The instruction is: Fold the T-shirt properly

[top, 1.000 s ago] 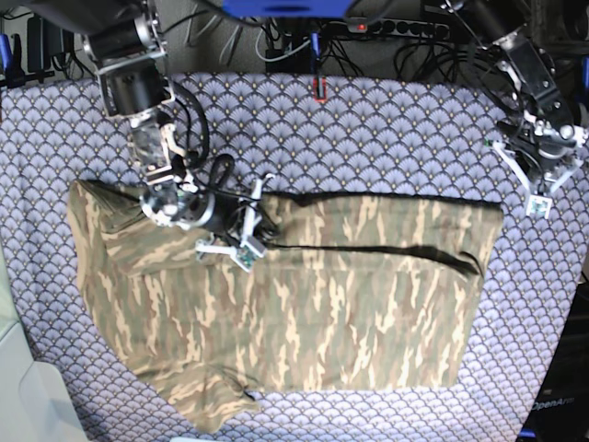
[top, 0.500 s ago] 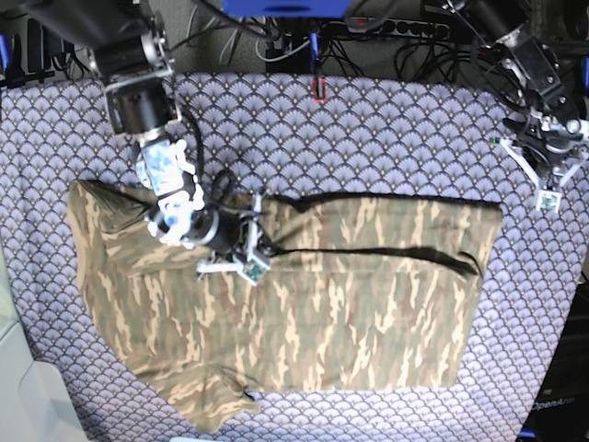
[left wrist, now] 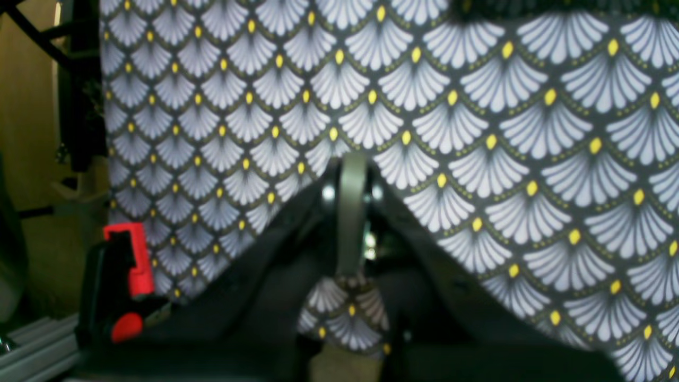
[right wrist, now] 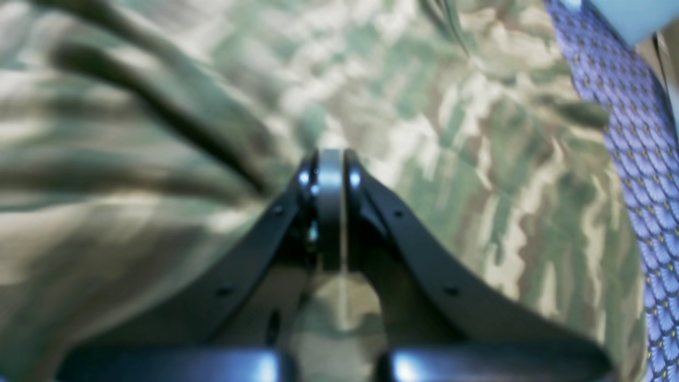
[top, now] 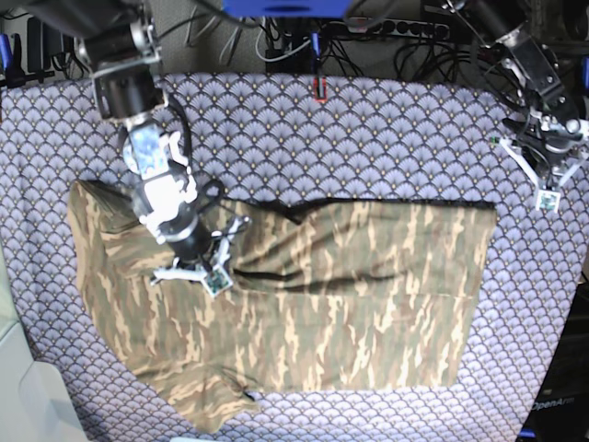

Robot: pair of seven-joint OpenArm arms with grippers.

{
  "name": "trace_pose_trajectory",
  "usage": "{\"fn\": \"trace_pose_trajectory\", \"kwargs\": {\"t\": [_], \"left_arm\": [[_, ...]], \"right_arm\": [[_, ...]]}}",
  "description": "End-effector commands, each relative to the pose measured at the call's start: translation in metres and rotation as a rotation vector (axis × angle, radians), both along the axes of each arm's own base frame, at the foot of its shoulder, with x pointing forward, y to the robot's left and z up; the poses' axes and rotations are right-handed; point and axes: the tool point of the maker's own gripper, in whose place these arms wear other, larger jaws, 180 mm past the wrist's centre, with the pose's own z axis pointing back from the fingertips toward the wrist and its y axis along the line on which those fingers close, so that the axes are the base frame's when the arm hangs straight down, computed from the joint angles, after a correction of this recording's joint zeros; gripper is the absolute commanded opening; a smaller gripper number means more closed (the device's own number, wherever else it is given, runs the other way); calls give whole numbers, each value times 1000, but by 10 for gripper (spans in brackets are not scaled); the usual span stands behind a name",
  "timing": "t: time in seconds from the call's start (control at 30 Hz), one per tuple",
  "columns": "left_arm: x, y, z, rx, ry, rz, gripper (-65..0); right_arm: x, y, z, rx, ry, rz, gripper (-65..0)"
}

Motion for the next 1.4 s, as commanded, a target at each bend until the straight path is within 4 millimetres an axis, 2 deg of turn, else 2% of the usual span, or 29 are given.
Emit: {"fn": "trace_pose_trajectory", "kwargs": {"t": [0.0,0.1,0.17,0.27,0.4,0.5,0.67,0.77,0.83,0.93,1.17,1.37], "left_arm": [[8,6,12,20,-39,-1,-650],[8,6,12,18,-40,-1,-650],[8,6,12,18,-40,-1,-650],[10,4,12,16,-43,-6,-650],[12,3,13,14,-47,-8,-650],[12,3,13,13,-49,-7,-650],[12,2,13,12,-50,-8,-650],[12,2,13,12,-50,-8,-650],[12,2,13,12,-50,-8,-650],[12,2,13,12,-50,-8,-650],[17,2,16,12,-62,-8,-650],[17,3,17,12,-63,-6,-650]], "right_arm": [[11,3,31,24,-95,7,-648],[-5,11,43,33,-125,25,-647],[-18,15,43,24,-101,41,-647],[-40,22,27,4,-14,85,-647],[-53,18,13,-2,26,69,-646],[-53,2,11,-19,30,43,-635],[-49,-20,13,-17,26,-12,-490],[-49,-22,12,-16,29,-17,-407],[-58,-20,5,-16,46,-10,-365],[-67,-16,7,-12,41,0,-315],[-71,-17,8,-9,41,-4,-302],[-75,-21,-12,-13,93,-14,-302]]}}
